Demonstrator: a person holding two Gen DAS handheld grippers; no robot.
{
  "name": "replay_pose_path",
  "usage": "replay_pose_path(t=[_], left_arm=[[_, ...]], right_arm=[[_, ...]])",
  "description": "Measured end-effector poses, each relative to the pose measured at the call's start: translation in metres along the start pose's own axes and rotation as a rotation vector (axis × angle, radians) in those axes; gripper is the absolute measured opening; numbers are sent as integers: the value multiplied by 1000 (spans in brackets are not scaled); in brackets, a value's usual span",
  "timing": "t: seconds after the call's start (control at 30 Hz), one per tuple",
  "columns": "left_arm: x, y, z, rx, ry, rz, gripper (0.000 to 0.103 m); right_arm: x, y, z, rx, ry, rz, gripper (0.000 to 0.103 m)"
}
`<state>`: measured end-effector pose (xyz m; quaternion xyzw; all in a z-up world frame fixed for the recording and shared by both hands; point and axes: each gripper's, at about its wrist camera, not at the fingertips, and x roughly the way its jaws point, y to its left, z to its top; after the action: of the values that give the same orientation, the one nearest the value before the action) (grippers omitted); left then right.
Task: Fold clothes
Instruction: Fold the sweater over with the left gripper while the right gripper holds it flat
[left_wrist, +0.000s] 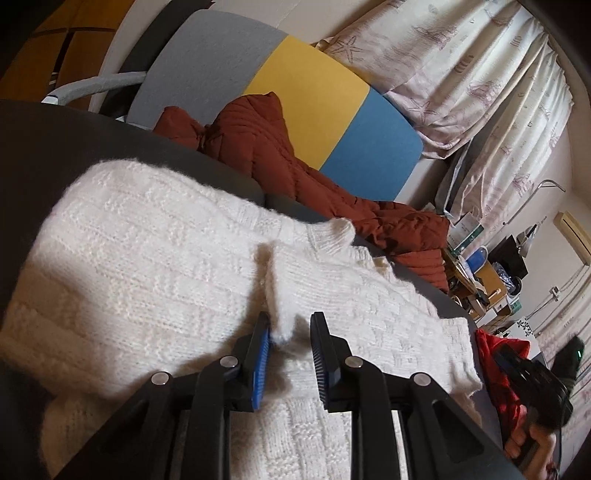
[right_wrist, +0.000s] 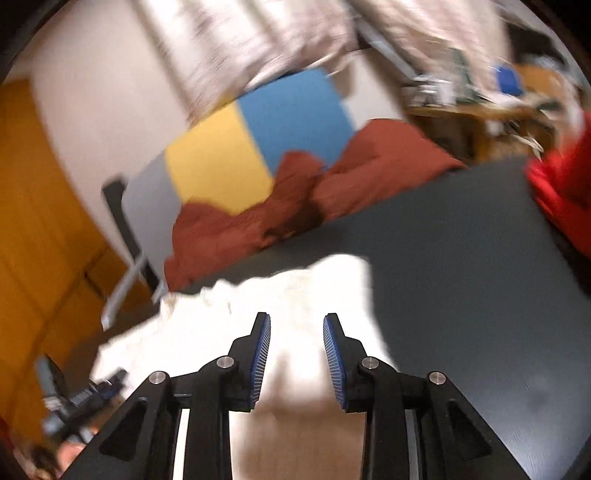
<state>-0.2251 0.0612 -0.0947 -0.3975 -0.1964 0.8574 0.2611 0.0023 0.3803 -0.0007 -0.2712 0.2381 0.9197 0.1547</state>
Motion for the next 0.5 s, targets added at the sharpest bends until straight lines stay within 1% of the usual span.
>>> replay_pose_path(t=[0.1, 0.13, 0.17, 0.23, 0.27, 0.3, 0.33, 0.43, 0.5], left_arm=[[1, 2, -1, -13, 8, -4, 21], [1, 2, -1, -13, 10, -1, 21], [2, 2, -1, -10, 12, 2, 21], [4, 0, -2, -1, 18, 9, 21], [5, 0, -2, 3, 21, 10, 21], [6, 0, -1, 7, 24, 12, 21], [7, -1, -1, 9, 25, 13, 21], [7, 0, -1, 1, 26, 4, 21], [6, 2, 0, -11, 32, -3, 21]], right_arm=[[45, 15, 3, -104, 92, -72, 32], [64, 15, 3, -131, 142, -118, 32], [75, 11, 1, -138, 172, -159, 32], [87, -14, -9, -101, 195, -214, 29], [86, -23, -9, -71, 181, -207, 27], [86, -31, -8, -41, 165, -197, 23], [87, -30, -7, -42, 161, -204, 22], [90, -26, -5, -54, 153, -227, 23], [90, -23, -2, -62, 154, -232, 25]])
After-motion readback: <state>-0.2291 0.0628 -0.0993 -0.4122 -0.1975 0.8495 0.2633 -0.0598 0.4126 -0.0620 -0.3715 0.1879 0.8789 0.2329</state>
